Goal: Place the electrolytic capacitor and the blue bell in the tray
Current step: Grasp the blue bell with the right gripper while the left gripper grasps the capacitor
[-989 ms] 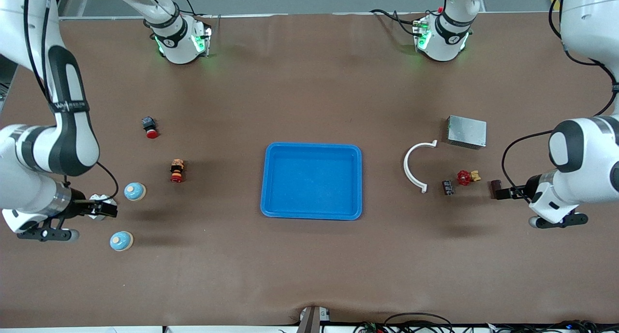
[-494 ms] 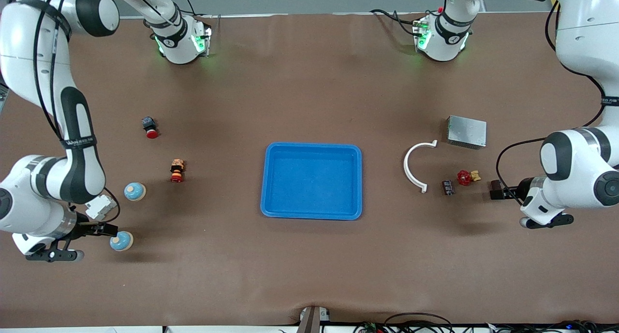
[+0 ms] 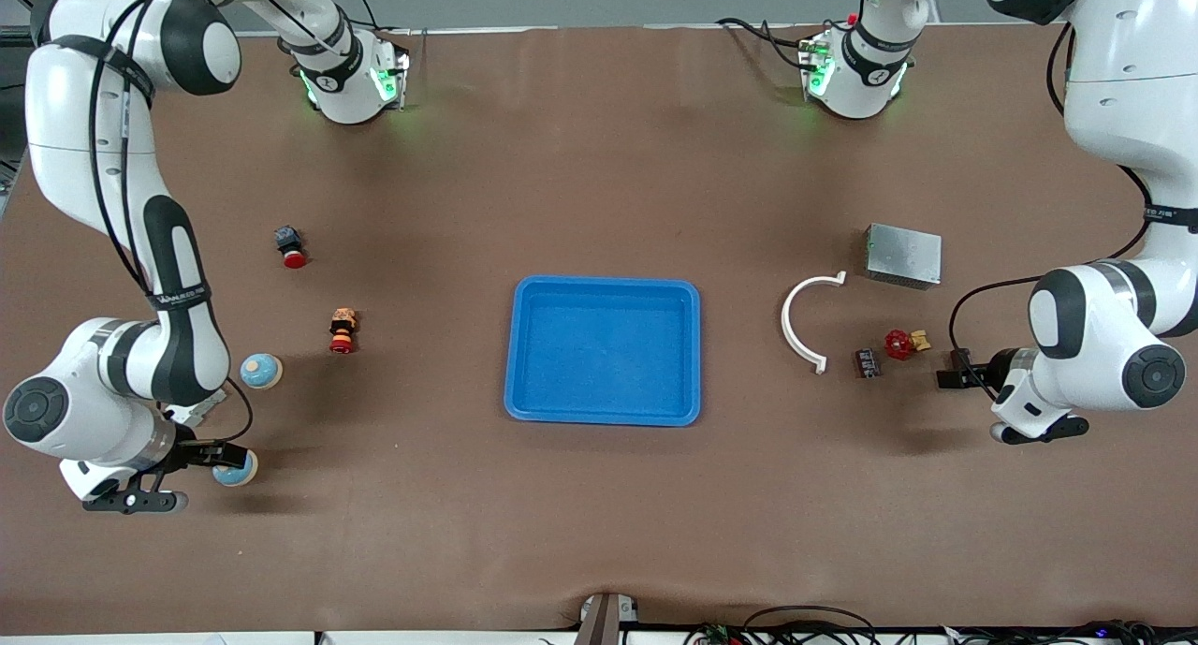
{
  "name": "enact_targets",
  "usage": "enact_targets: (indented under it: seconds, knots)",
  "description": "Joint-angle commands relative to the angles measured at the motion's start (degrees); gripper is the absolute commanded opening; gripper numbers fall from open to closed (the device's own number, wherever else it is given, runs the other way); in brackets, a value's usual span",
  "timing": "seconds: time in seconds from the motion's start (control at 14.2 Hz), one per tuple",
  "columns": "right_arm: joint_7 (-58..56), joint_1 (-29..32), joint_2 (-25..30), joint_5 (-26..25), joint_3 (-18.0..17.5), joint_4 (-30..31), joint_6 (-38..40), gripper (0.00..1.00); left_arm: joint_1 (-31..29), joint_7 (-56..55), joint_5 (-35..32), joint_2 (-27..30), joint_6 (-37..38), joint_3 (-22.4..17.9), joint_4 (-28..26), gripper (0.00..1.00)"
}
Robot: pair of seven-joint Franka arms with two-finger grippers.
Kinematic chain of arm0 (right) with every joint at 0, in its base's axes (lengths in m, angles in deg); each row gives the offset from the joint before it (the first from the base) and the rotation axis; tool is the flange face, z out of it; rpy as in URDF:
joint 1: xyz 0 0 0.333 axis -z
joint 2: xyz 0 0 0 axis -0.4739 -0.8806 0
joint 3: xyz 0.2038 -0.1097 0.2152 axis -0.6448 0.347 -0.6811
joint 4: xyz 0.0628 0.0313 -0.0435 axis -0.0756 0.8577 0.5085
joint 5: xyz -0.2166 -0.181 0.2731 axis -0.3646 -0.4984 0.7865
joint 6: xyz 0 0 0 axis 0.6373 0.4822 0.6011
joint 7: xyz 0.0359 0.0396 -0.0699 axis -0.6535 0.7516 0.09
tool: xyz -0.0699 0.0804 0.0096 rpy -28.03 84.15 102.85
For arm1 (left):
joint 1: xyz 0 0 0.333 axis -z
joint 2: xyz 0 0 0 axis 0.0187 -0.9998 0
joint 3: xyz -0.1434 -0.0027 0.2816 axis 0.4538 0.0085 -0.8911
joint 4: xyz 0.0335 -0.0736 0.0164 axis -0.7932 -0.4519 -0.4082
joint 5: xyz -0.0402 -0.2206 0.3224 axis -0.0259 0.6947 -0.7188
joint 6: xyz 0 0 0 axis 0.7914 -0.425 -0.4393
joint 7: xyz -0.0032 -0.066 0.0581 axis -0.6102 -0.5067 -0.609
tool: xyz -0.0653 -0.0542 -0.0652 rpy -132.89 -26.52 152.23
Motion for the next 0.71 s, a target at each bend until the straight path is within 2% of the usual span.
enact_targets:
  seconds: [0.0, 0.64]
  knots:
    - [-0.41, 0.30, -1.99, 0.27, -0.65, -2.00, -0.96, 1.00, -1.37, -0.04, -1.09, -0.29, -1.06, 0.27, -0.28, 1.00]
    - [-0.15, 0.30, -2.96, 0.18, -0.65, -1.91, -2.02, 1.00, -1.20, -0.56, -1.00, -2.23, -1.94, 0.27, -0.45, 1.00]
